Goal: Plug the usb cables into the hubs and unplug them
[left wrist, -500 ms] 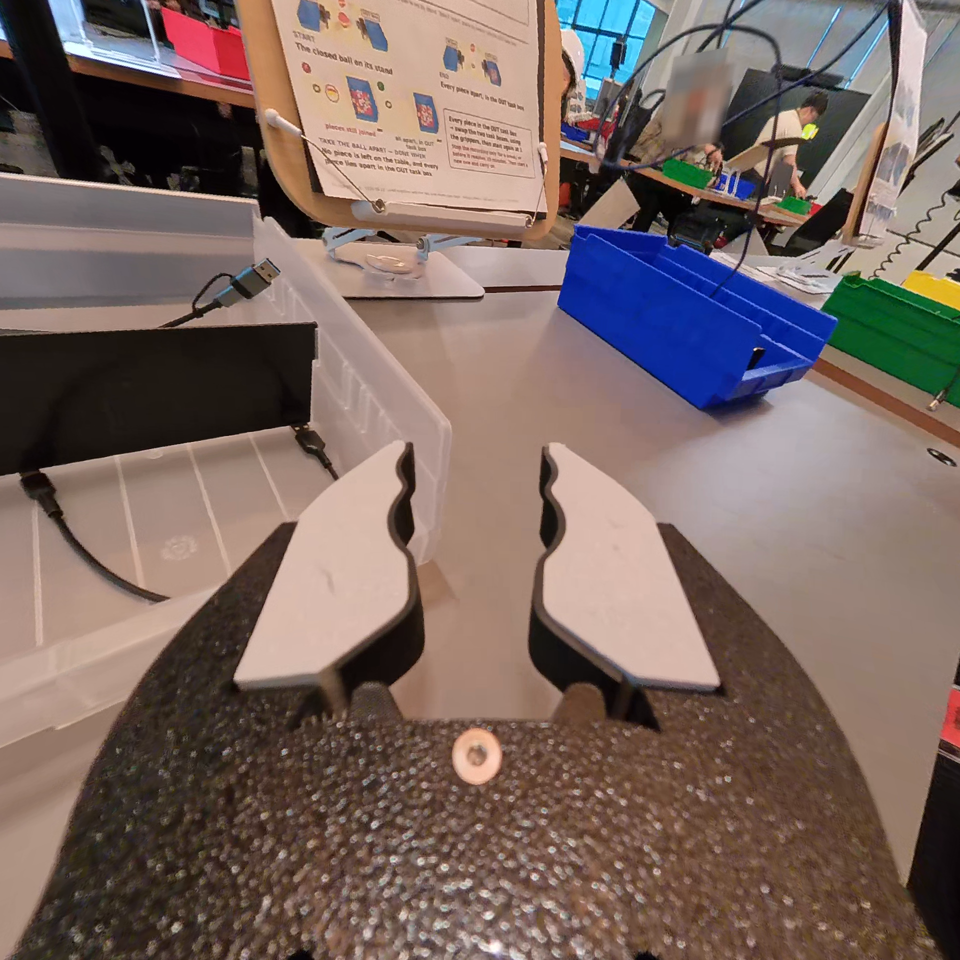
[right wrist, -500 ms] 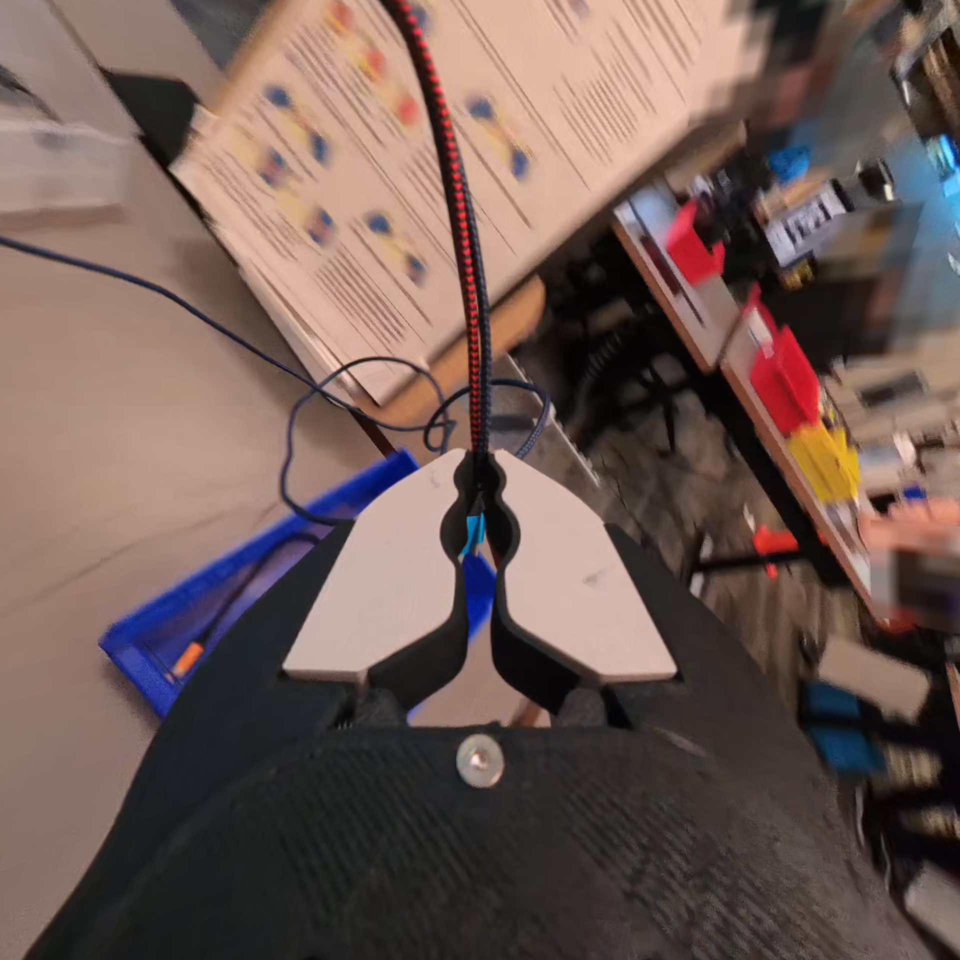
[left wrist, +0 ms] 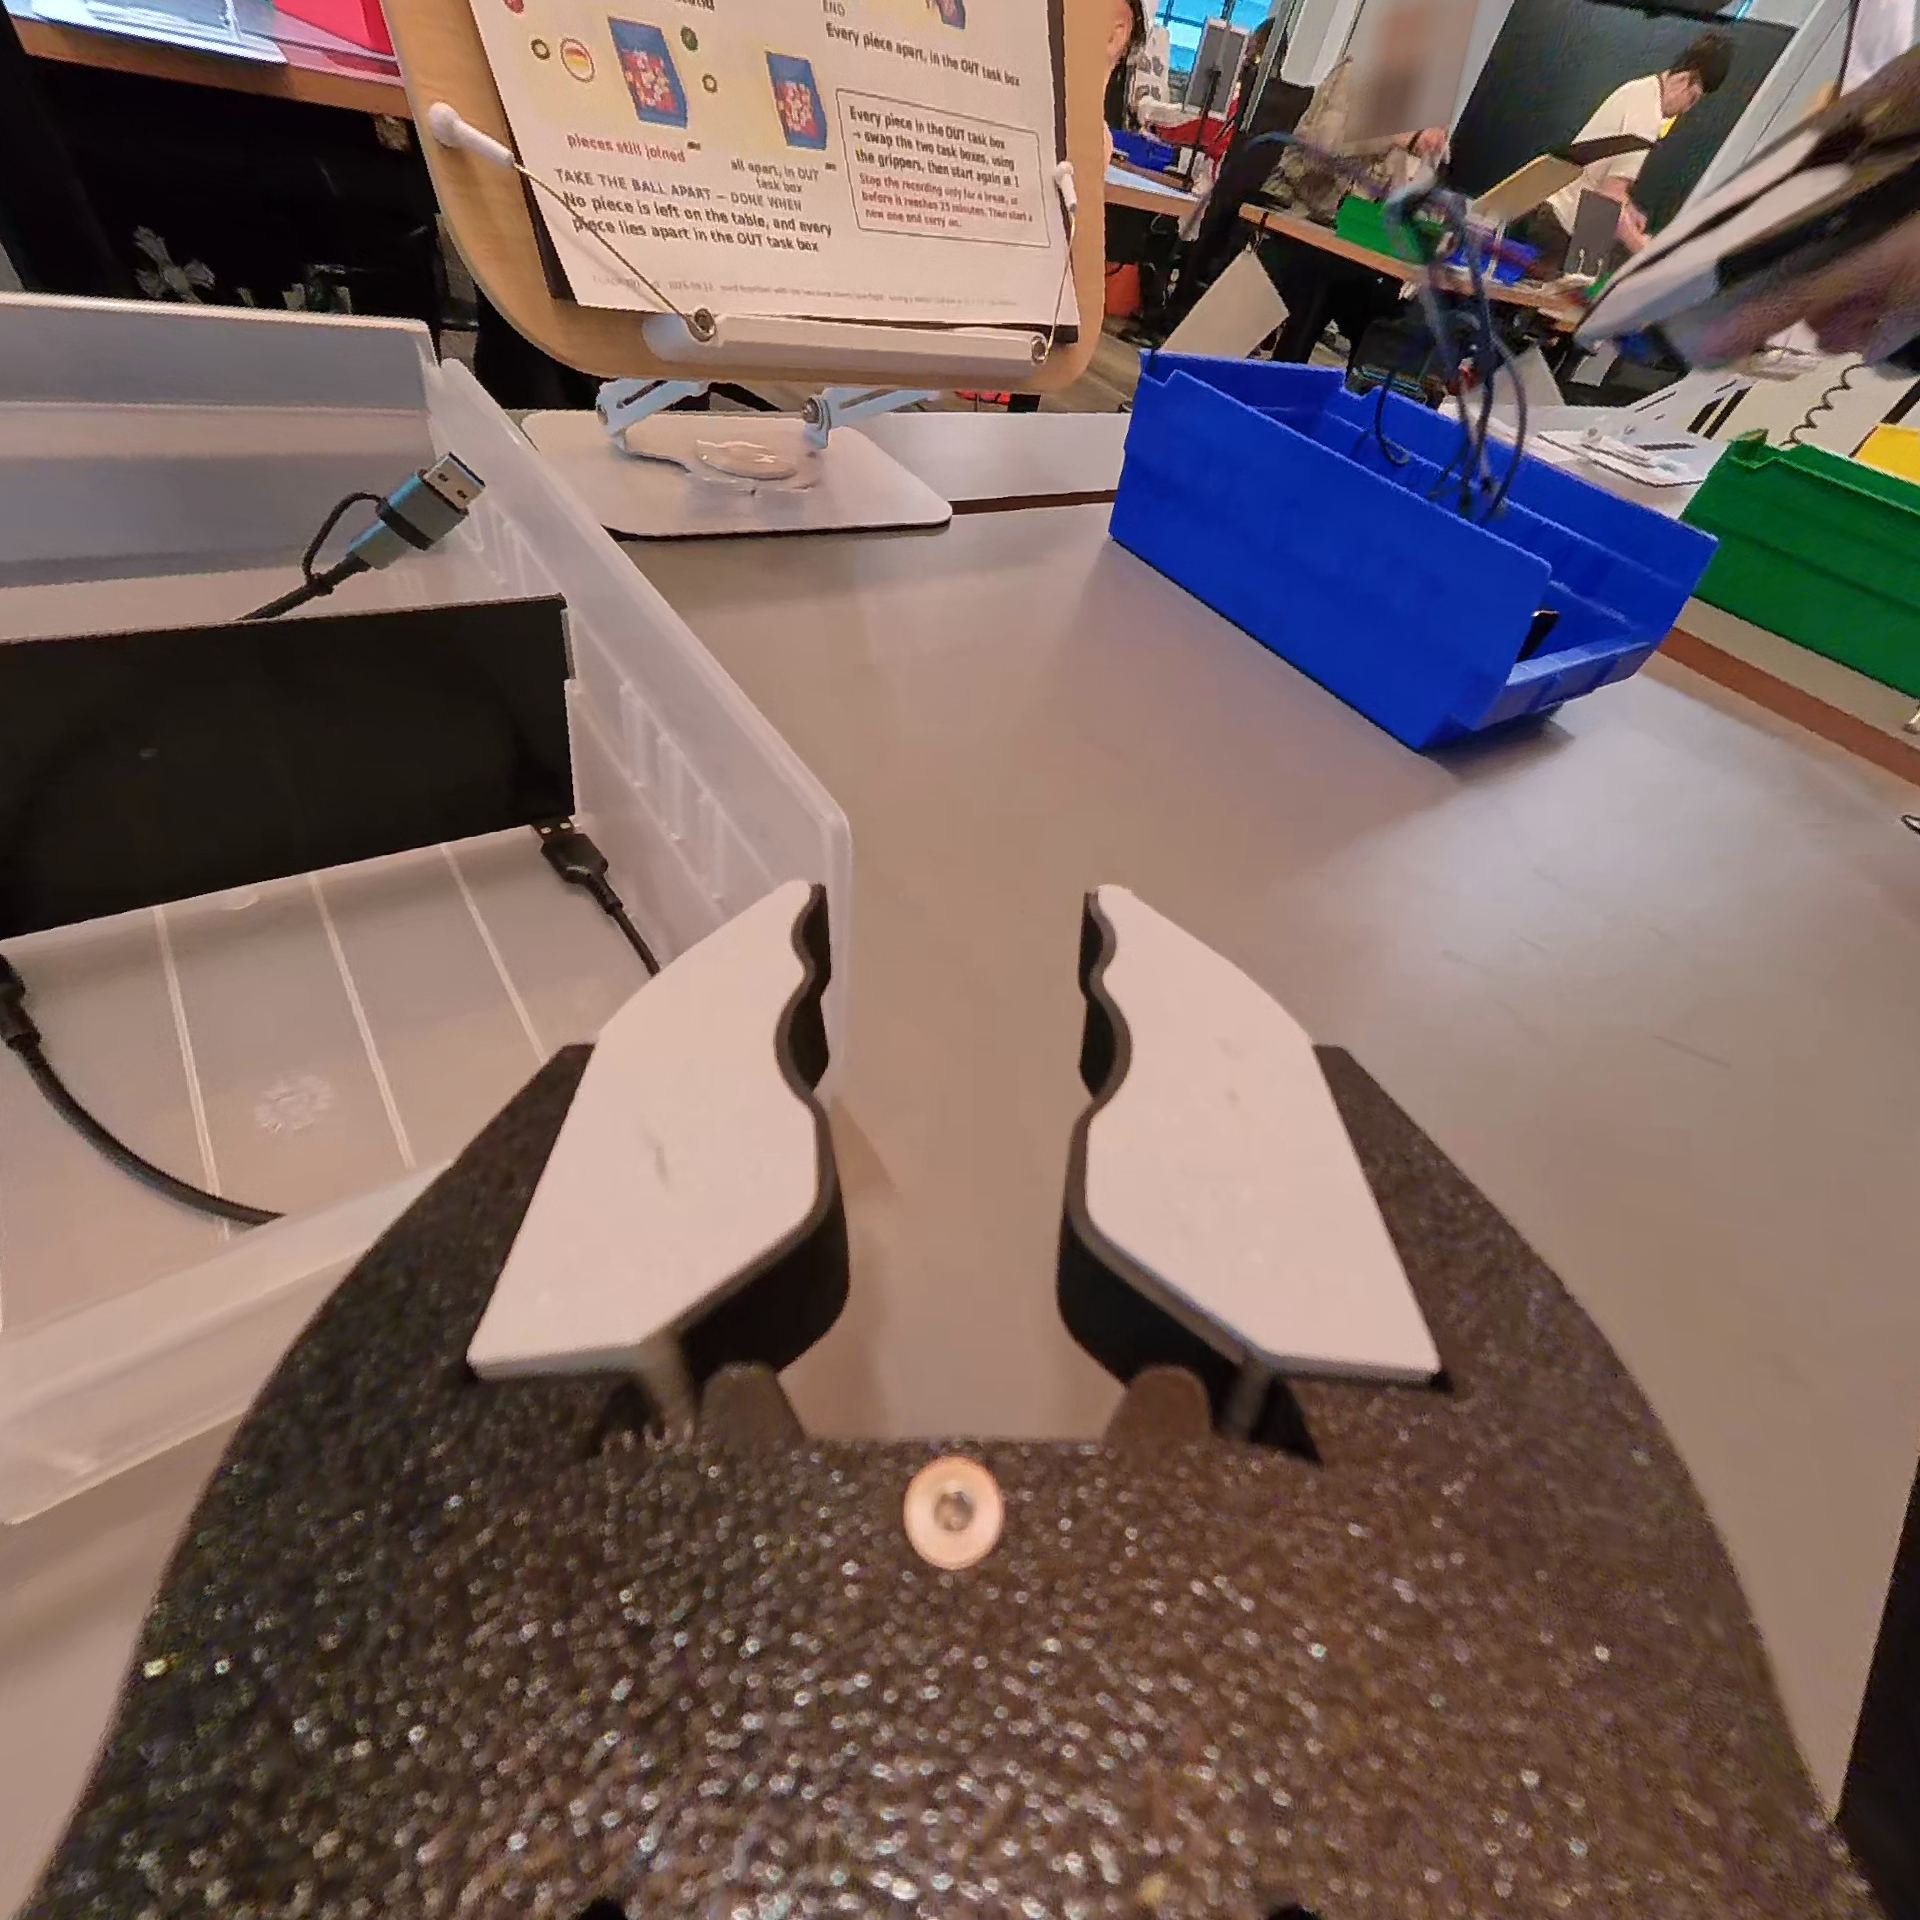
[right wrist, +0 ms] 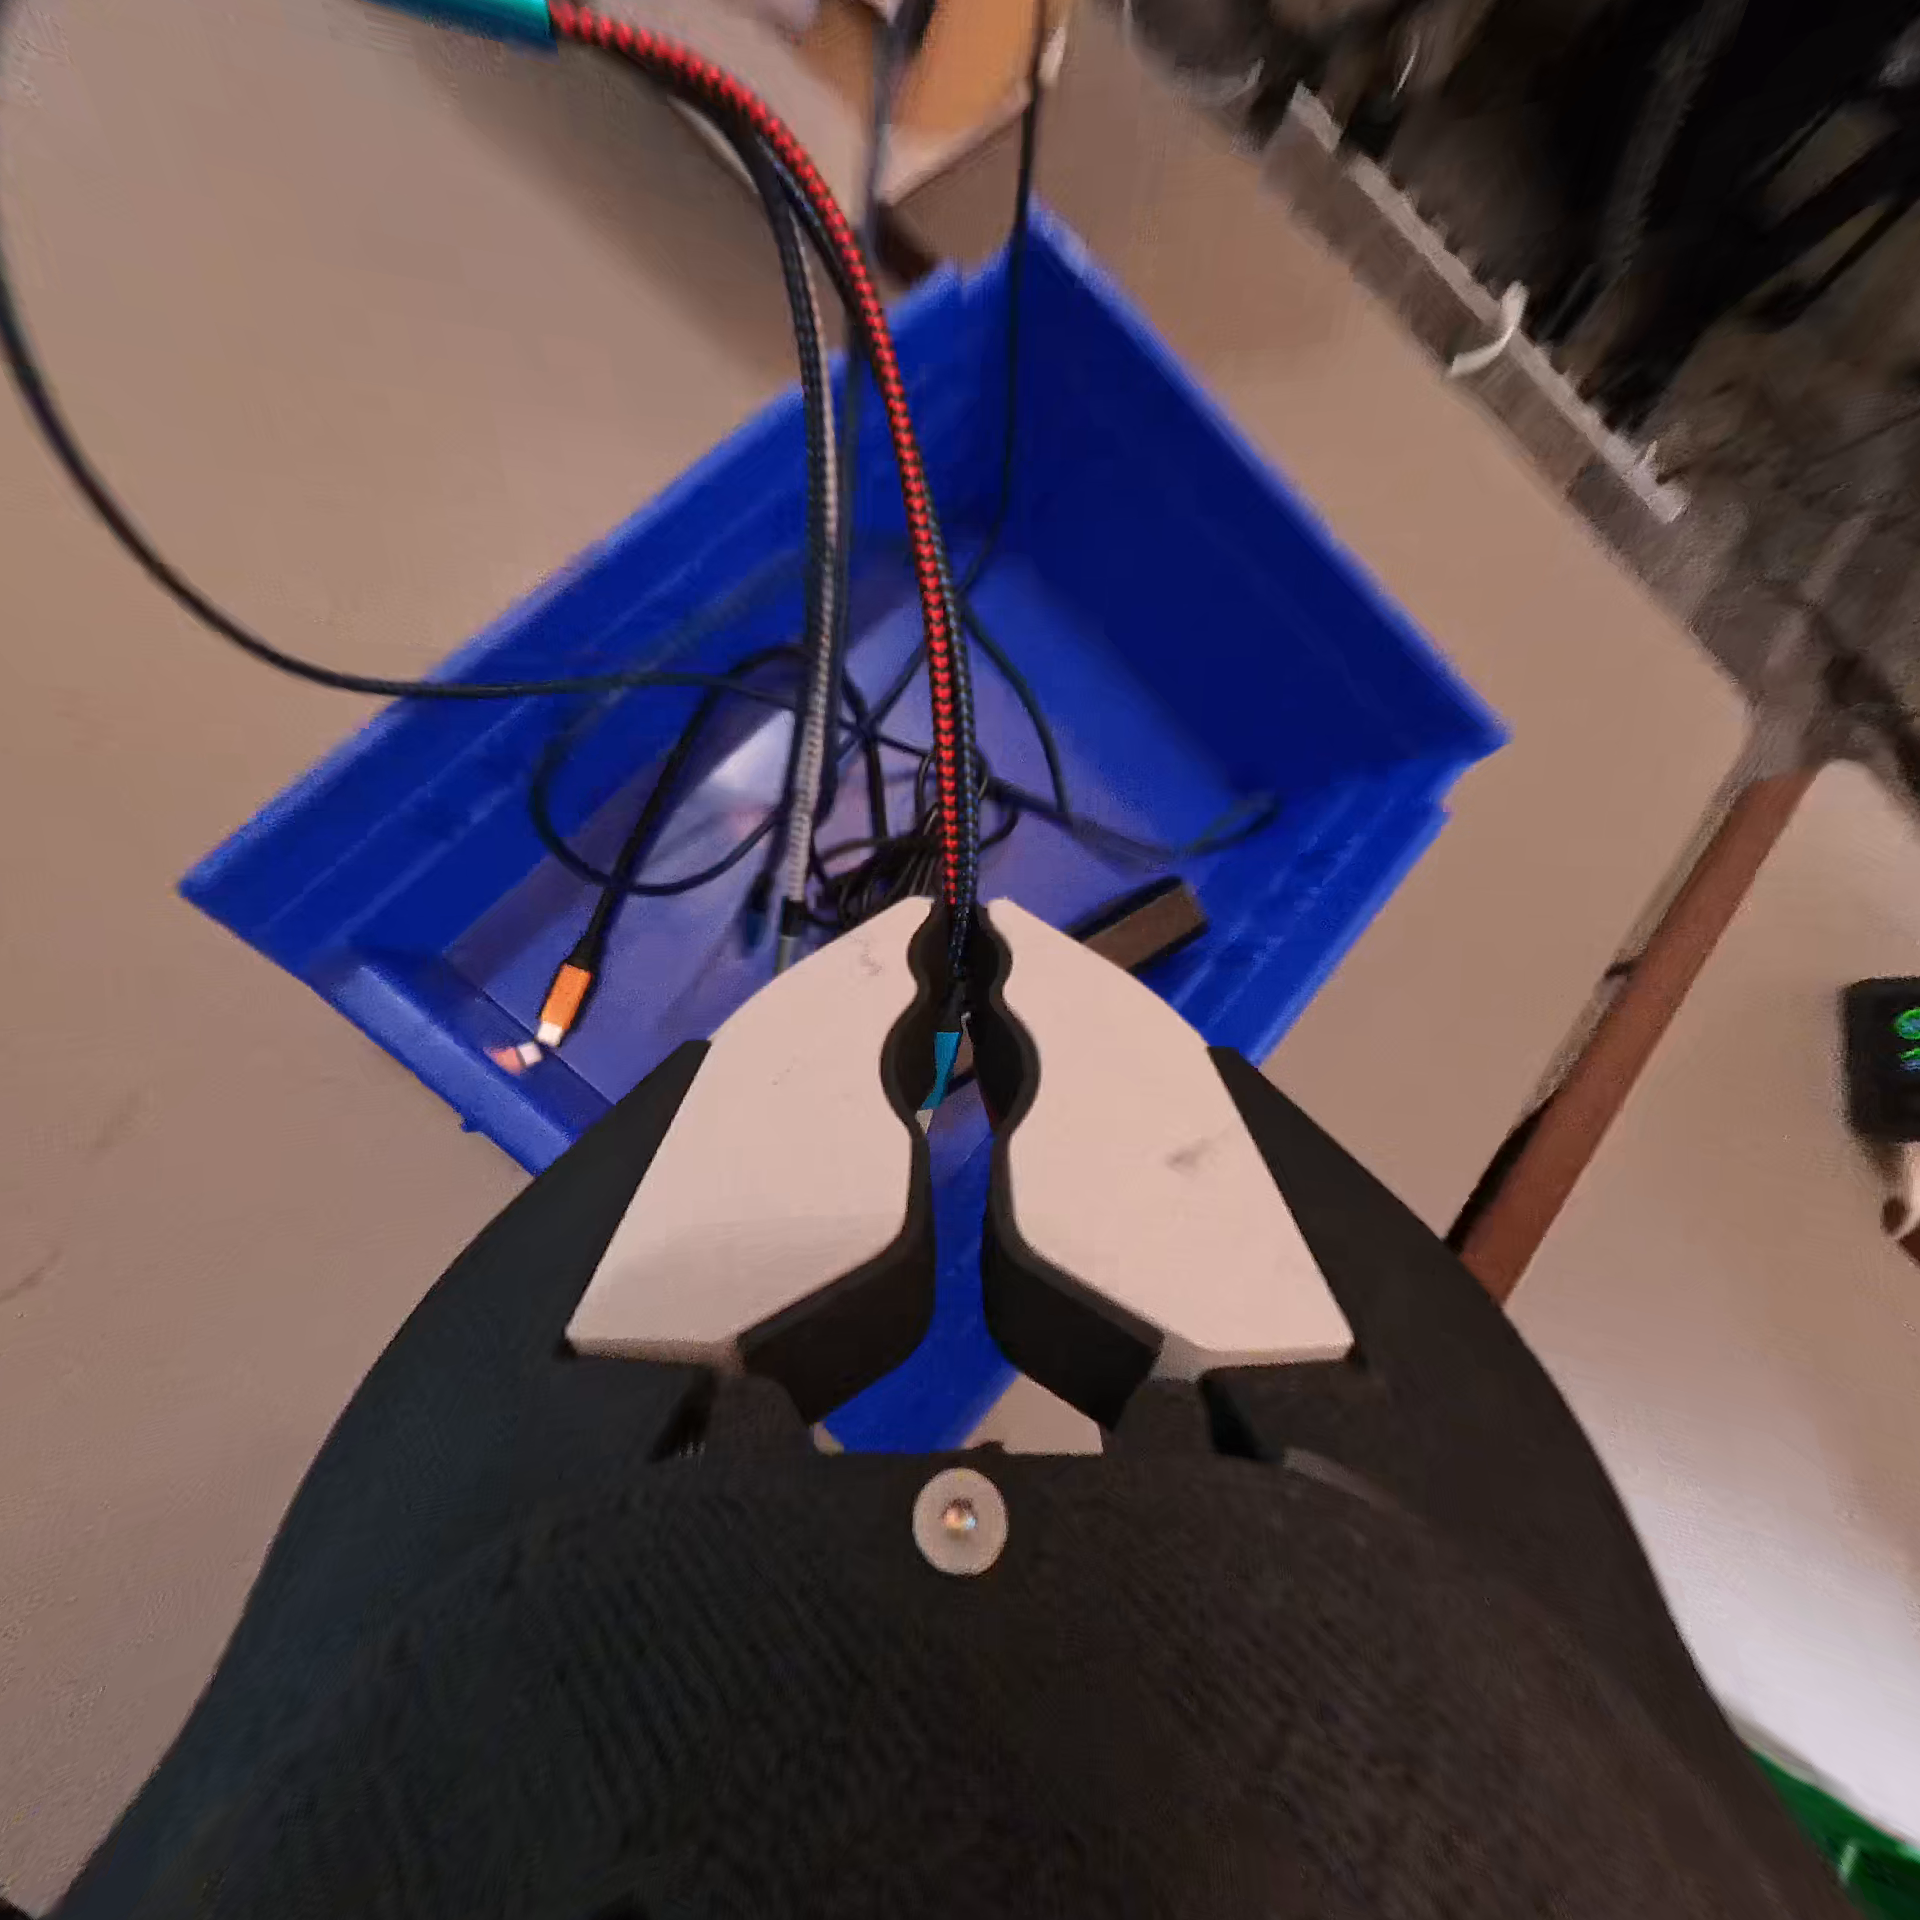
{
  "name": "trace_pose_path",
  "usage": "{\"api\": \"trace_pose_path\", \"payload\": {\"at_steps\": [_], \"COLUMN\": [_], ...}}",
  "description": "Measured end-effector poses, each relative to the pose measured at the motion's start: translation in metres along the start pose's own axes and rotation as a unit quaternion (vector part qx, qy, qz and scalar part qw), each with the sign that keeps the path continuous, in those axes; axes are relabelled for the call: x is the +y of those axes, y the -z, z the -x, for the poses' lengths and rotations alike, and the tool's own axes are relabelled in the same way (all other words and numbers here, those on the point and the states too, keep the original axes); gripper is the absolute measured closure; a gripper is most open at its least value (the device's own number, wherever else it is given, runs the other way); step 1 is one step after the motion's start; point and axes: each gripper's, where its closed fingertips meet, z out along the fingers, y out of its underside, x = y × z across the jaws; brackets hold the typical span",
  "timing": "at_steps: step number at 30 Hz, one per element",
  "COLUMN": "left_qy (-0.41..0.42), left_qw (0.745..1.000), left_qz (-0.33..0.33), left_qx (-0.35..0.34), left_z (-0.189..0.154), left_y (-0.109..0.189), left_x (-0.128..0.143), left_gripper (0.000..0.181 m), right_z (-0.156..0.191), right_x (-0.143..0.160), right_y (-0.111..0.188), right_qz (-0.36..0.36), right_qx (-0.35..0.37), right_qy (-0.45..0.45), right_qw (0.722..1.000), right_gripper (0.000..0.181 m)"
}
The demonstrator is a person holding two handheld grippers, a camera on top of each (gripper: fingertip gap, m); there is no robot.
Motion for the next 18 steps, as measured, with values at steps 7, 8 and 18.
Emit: {"api": "trace_pose_path", "payload": {"at_steps": [7,8,18], "left_qy": [0.001,-0.003,-0.03], "left_qw": [1.0,1.0,0.999], "left_qz": [0.013,0.014,0.01], "left_qx": [0.011,0.014,0.031], "left_z": [-0.005,-0.007,-0.018], "left_y": [-0.008,-0.009,-0.007], "left_x": [0.006,0.006,-0.001], "left_gripper": [0.137,0.137,0.137], "right_z": [0.027,0.031,0.003], "right_x": [0.062,0.064,-0.006], "right_y": [-0.072,-0.078,0.001], "right_qz": [0.158,0.159,0.065], "right_qx": [0.022,0.017,0.047], "right_qy": [-0.008,0.003,-0.039], "right_qw": [0.987,0.987,0.996], "right_gripper": [0.176,0.176,0.097]}}
